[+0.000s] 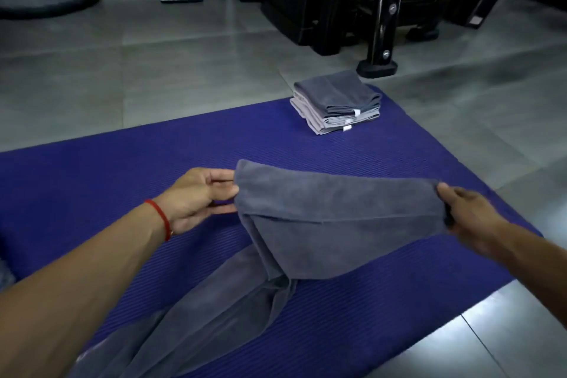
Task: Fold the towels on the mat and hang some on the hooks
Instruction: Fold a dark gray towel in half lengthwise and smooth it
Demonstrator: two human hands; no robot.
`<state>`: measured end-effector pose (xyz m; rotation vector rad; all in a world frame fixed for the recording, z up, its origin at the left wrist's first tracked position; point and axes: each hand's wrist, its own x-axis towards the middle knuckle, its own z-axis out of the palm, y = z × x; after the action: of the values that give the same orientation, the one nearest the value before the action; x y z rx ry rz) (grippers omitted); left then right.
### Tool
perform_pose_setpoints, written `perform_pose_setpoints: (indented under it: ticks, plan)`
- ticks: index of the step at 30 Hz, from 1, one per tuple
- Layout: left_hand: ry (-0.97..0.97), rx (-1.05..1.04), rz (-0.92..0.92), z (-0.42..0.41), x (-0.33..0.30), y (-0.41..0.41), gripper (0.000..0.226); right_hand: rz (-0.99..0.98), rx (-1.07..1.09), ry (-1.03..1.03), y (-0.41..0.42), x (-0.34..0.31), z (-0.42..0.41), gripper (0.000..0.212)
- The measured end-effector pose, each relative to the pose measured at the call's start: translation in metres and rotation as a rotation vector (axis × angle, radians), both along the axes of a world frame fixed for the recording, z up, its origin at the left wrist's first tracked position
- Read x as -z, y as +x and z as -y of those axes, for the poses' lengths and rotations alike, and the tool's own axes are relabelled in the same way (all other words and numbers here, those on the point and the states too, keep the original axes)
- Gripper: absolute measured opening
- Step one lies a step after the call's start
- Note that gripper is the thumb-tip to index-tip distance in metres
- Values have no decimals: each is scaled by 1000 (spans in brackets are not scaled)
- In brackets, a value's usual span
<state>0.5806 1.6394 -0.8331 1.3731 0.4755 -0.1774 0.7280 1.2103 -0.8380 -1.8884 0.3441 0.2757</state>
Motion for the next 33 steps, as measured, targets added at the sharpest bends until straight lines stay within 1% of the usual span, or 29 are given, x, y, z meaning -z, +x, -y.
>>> perform_pose_setpoints:
  ticks: [2, 3, 5, 6, 8, 10, 12, 14, 17, 19, 20, 22, 24, 26, 28, 29, 30, 31, 33]
  plan:
    - [175, -66, -3, 7, 8, 6, 24, -215, -49, 57, -22, 12, 13, 36]
    - [239, -82, 5, 10, 12, 11, 22, -286, -70, 75, -35, 18, 18, 33]
    - [380, -73, 48, 13, 18, 25, 22, -337, -102, 113, -59, 31, 28, 26]
    - [476, -49, 78, 14, 21, 34, 25, -307, -90, 133, -68, 38, 33, 22]
    - [723, 33, 119, 20, 22, 57, 27, -182, 20, 204, -72, 47, 45, 17]
    - [945, 84, 130, 35, 18, 86, 24, -52, 76, 191, -64, 51, 53, 18]
    - [1078, 103, 172, 56, 9, 127, 21, 56, 137, 148, -48, 49, 61, 17]
    - [1235, 149, 270, 81, -3, 179, 22, 174, 252, 71, -22, 49, 73, 15]
    - [1482, 273, 482, 125, -33, 266, 20, 265, 432, 79, 20, 40, 103, 16]
    - [1524, 262, 562, 158, -52, 325, 18, 271, 537, 46, 43, 36, 123, 22]
    - [1502, 236, 561, 176, -60, 353, 20, 257, 597, 23, 54, 38, 134, 24]
    - [1392, 214, 487, 212, -65, 396, 28, 230, 717, 5, 71, 48, 146, 28]
    - [1304, 274, 347, 247, -49, 414, 37, 177, 793, 2, 76, 63, 147, 27]
    - [1318, 418, 265, 272, -13, 397, 45, 71, 726, -103, 63, 78, 134, 38]
    - [1324, 653, 302, 275, 29, 350, 47, -47, 519, -383, 37, 97, 114, 56]
    - [1332, 770, 350, 266, 50, 317, 50, -47, 383, -536, 21, 102, 100, 62]
    - [1362, 860, 399, 252, 69, 279, 52, 13, 251, -674, 7, 111, 89, 66]
    - [1411, 903, 462, 234, 87, 236, 53, 71, 124, -779, -6, 115, 77, 66]
    - [1492, 924, 564, 192, 112, 146, 49, 184, -114, -912, -28, 126, 58, 68]
